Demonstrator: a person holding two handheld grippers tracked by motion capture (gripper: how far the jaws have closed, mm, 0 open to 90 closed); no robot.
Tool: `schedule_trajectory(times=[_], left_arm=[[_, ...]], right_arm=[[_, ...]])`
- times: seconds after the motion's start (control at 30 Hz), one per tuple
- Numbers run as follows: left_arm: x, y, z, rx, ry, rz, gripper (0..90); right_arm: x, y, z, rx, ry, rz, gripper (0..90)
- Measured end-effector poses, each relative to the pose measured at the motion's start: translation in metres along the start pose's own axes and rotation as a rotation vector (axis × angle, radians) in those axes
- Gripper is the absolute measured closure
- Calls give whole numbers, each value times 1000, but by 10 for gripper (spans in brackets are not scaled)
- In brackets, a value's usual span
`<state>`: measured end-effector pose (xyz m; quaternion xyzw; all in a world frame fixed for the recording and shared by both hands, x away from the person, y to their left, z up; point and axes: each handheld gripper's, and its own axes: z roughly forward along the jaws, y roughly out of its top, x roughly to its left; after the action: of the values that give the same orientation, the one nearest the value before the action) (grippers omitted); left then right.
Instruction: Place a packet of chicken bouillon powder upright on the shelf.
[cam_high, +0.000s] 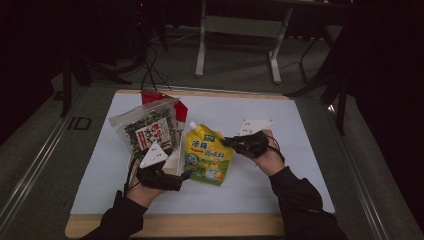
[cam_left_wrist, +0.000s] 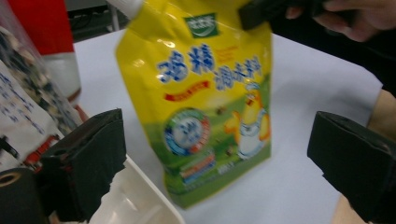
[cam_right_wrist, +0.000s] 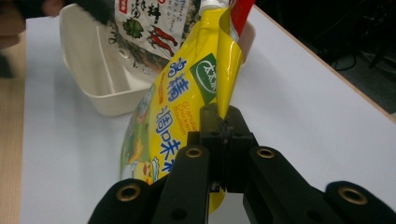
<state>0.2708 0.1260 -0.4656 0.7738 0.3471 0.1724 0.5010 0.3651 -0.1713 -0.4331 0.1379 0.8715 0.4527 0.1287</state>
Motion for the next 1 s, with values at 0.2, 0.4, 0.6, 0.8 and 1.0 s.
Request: schedule_trajectory(times=[0.2, 0.4, 0.6, 0.8, 1.0], left_arm=[[12, 9, 10, 20, 21, 34, 169], [21, 13, 20, 34, 4, 40, 217], [22, 22, 24, 52, 9, 79, 242], [28, 29, 27, 51, -23, 93, 368], [31, 29, 28, 64, -53, 112, 579]], right_arm=[[11, 3, -4, -10, 15, -29, 894], [20, 4, -10, -20, 47, -48, 895], [24, 6, -12, -12, 56, -68, 894], [27, 6, -13, -12, 61, -74, 894], [27, 7, -13, -11, 67, -75, 893]])
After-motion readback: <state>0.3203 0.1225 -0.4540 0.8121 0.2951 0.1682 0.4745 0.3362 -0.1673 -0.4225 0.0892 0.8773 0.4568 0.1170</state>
